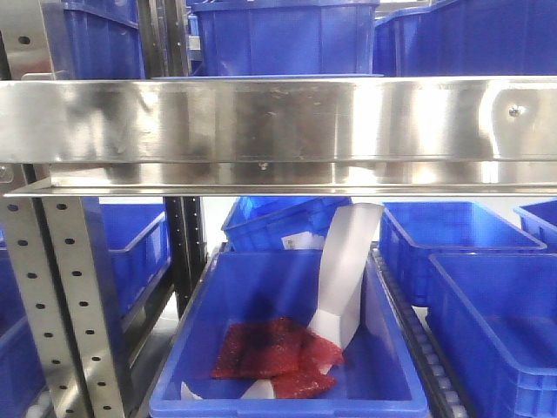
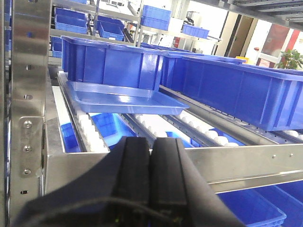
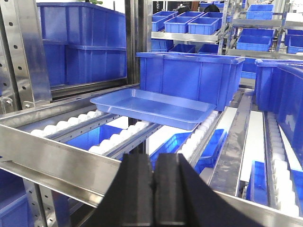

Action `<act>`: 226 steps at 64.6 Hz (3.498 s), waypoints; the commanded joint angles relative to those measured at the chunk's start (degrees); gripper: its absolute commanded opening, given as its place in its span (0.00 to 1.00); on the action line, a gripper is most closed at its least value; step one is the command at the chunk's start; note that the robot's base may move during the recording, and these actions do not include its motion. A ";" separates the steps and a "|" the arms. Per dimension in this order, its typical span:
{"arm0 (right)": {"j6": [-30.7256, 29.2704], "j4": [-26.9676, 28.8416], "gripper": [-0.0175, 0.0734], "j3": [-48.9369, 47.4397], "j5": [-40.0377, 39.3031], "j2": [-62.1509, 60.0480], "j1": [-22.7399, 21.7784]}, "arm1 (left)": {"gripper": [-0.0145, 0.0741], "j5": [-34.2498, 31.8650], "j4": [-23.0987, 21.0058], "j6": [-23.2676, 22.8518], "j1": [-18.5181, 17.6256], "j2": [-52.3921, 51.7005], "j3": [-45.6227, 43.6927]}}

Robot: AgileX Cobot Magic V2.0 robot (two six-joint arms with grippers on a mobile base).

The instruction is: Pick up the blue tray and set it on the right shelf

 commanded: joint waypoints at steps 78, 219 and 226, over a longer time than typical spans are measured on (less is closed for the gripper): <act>-19.85 17.96 0.25 27.47 -11.92 -24.13 -29.45 | 0.11 -5.04 0.23 0.35 -0.37 0.34 -1.66; -19.85 17.96 0.25 27.47 -11.58 -24.13 -29.45 | 0.11 -9.60 -16.43 25.08 21.14 -18.82 26.81; -19.85 17.96 0.25 27.47 -11.58 -24.13 -29.45 | 0.11 -9.60 -16.43 25.08 21.14 -18.82 26.81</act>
